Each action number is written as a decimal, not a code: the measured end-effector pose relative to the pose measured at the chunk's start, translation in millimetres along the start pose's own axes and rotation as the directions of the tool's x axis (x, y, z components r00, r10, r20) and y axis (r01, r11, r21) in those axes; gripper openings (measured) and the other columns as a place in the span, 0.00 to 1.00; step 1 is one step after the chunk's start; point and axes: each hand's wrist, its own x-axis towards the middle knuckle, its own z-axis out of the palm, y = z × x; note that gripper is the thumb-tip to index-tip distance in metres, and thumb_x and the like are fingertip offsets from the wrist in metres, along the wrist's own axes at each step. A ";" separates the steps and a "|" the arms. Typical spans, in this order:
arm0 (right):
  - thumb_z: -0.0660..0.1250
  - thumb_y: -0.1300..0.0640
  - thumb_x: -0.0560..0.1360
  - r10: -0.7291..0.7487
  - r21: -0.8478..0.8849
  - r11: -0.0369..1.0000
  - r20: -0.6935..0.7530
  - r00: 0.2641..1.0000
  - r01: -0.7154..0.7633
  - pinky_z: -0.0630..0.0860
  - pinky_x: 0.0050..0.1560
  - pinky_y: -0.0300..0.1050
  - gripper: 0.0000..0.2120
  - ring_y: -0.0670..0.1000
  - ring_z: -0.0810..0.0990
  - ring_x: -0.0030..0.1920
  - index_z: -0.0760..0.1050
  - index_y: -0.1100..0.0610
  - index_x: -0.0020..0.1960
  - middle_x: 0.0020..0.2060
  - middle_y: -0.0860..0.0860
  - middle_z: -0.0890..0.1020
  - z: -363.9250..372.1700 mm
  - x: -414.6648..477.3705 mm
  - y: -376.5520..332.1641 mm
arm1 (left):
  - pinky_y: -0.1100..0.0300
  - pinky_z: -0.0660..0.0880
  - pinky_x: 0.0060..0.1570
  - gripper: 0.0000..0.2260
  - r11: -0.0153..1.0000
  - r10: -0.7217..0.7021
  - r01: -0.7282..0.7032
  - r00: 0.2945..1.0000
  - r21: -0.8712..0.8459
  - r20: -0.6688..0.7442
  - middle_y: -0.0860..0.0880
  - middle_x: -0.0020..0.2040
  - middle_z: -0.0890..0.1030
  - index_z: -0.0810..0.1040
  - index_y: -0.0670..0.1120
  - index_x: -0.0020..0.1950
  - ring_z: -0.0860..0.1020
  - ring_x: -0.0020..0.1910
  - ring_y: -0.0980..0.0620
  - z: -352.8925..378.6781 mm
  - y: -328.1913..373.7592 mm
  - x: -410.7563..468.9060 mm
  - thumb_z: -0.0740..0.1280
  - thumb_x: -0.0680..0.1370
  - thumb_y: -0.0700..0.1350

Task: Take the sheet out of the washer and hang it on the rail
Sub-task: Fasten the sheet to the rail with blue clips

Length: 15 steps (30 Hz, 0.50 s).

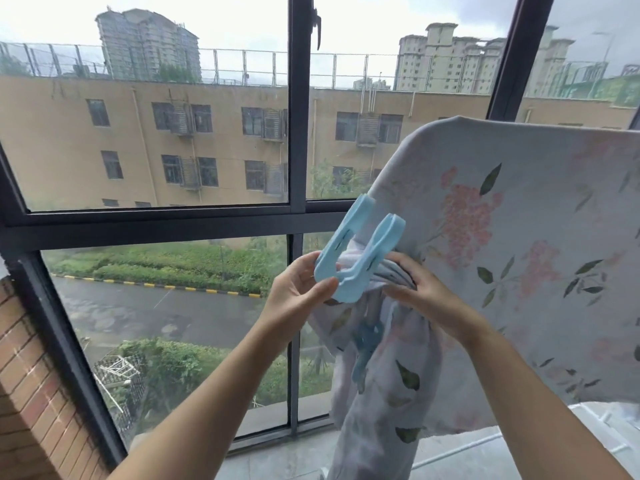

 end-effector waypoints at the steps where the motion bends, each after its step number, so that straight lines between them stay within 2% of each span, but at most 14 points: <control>1: 0.70 0.44 0.72 0.007 0.009 1.000 0.020 1.000 -0.008 0.73 0.52 0.29 0.19 0.38 0.77 0.57 0.71 0.41 0.61 0.57 0.38 0.78 0.4 -1.0 -3.2 | 0.62 0.77 0.47 0.31 1.000 -0.011 0.011 0.999 0.016 0.037 0.45 0.56 0.82 0.72 0.40 0.66 0.81 0.52 0.52 6.4 -0.3 3.3 0.73 0.66 0.51; 3: 0.66 0.45 0.73 0.026 0.062 0.998 0.005 1.000 -0.026 0.74 0.51 0.30 0.16 0.38 0.78 0.57 0.72 0.42 0.60 0.56 0.38 0.79 2.2 -2.0 -7.2 | 0.58 0.78 0.52 0.33 0.998 -0.047 0.041 0.992 0.050 0.118 0.44 0.59 0.80 0.69 0.41 0.68 0.80 0.56 0.51 17.8 -3.0 9.1 0.73 0.66 0.51; 5: 0.65 0.49 0.73 0.043 0.155 0.987 -0.043 0.998 -0.036 0.76 0.51 0.34 0.14 0.43 0.80 0.56 0.75 0.46 0.59 0.55 0.44 0.82 2.0 -3.4 -9.4 | 0.51 0.77 0.58 0.36 0.993 -0.075 0.060 0.986 0.106 0.151 0.44 0.64 0.76 0.66 0.43 0.71 0.78 0.60 0.50 24.5 -8.6 14.1 0.73 0.67 0.53; 8: 0.67 0.46 0.71 0.068 0.233 0.971 -0.092 0.993 -0.045 0.76 0.58 0.43 0.20 0.50 0.80 0.58 0.77 0.53 0.60 0.55 0.51 0.83 -1.1 -6.9 -6.7 | 0.50 0.76 0.59 0.37 0.985 -0.057 0.033 0.989 0.168 0.140 0.48 0.68 0.71 0.65 0.48 0.72 0.76 0.63 0.53 29.0 -18.5 12.0 0.71 0.68 0.60; 10: 0.69 0.46 0.71 0.075 0.221 0.974 -0.114 0.991 -0.048 0.75 0.60 0.46 0.20 0.51 0.80 0.58 0.78 0.54 0.60 0.54 0.51 0.83 -2.0 -8.6 -3.8 | 0.55 0.78 0.52 0.28 0.990 0.033 -0.035 0.999 0.134 0.018 0.51 0.62 0.76 0.70 0.47 0.65 0.78 0.58 0.54 29.6 -29.8 0.6 0.66 0.71 0.62; 12: 0.70 0.47 0.71 0.081 0.209 0.977 -0.127 0.989 -0.053 0.76 0.59 0.44 0.17 0.50 0.81 0.56 0.79 0.53 0.57 0.51 0.50 0.84 -3.1 -9.5 -2.4 | 0.54 0.78 0.45 0.17 0.987 0.085 -0.059 0.982 0.151 -0.171 0.49 0.49 0.81 0.75 0.45 0.52 0.80 0.46 0.52 28.1 -47.5 -13.8 0.62 0.75 0.58; 13: 0.70 0.48 0.70 0.082 0.205 0.977 -0.121 0.989 -0.055 0.76 0.57 0.43 0.15 0.50 0.81 0.55 0.80 0.52 0.55 0.50 0.49 0.85 -3.9 -10.1 -3.3 | 0.53 0.77 0.42 0.14 0.982 0.065 -0.023 0.972 0.186 -0.224 0.48 0.42 0.81 0.76 0.45 0.46 0.79 0.41 0.51 27.6 -58.0 -19.9 0.61 0.76 0.55; 15: 0.71 0.50 0.70 0.073 0.174 0.983 -0.101 0.992 -0.054 0.78 0.55 0.40 0.11 0.49 0.82 0.54 0.81 0.51 0.51 0.48 0.47 0.85 -7.5 -11.9 -3.3 | 0.52 0.76 0.40 0.10 0.944 -0.018 0.084 0.979 0.320 -0.205 0.48 0.35 0.80 0.76 0.45 0.39 0.78 0.36 0.50 29.6 -79.3 -26.3 0.62 0.75 0.50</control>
